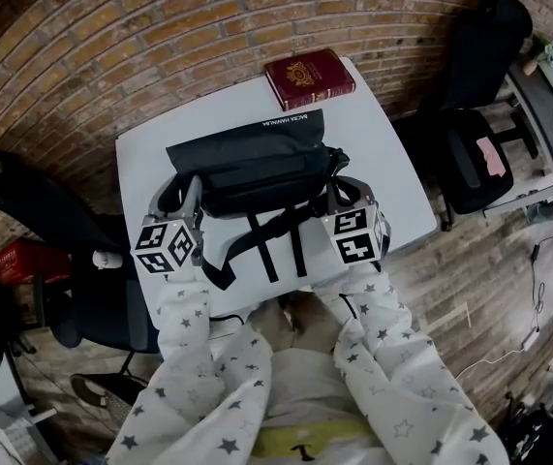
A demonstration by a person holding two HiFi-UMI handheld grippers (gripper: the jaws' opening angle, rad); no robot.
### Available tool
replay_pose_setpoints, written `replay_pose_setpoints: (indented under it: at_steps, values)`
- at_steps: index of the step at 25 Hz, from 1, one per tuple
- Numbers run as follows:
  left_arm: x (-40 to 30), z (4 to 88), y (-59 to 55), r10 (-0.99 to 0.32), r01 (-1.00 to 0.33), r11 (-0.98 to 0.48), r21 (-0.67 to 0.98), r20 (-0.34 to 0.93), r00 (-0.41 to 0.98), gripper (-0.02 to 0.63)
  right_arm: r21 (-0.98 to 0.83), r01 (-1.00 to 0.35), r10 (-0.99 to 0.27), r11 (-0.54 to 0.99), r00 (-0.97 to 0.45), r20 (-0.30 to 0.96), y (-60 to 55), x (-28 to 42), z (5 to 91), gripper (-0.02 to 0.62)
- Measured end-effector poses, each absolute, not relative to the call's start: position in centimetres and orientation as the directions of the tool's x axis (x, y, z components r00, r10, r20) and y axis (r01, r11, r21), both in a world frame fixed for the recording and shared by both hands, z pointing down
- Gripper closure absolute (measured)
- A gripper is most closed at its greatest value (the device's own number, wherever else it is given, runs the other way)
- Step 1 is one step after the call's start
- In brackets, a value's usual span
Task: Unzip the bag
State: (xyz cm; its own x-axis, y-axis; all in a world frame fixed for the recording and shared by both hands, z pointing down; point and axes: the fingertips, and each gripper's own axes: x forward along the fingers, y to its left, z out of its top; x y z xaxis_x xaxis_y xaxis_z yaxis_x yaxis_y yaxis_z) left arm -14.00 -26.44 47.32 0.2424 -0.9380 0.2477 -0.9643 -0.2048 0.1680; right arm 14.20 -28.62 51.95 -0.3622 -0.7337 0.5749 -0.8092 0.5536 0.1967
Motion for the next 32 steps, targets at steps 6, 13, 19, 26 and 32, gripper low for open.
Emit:
replay_pose_setpoints:
  at_steps: [6,13,19,26,32]
  values:
    - [-14.6,46.9,-25.8,-0.953,-0.963,-0.166,0.21,0.218,0.212,0.429,0.062,-0.817,-0.701,0.574,-0.451,0.553,-28.2,13.7,52.7,0.549]
    - [-13.6,45.1,-23.7,-0.957,-0.969,-0.192,0.157,0.19,0.22,0.475,-0.005,-0.798,-0.703,0.603,-0.535,0.469,-27.9,13.3,50.3,0.491]
    - [-11.1,44.6,-22.7,-0.951,-0.966,-0.221,0.132,0.19,0.243,0.599,-0.025,-0.779,-0.715,0.626,-0.587,0.38,-28.1,12.2,47.3,0.573]
    - [-10.0,43.7,-21.4,-0.951,-0.965,-0.224,0.137,0.186,0.247,0.607,-0.105,-0.727,-0.691,0.679,-0.681,0.243,-27.5,11.5,43.9,0.586]
    - [-9.9,41.8,-21.1,-0.953,-0.963,-0.23,0.138,0.167,0.251,0.607,-0.143,-0.691,-0.675,0.708,-0.723,0.15,-27.7,10.7,40.7,0.586]
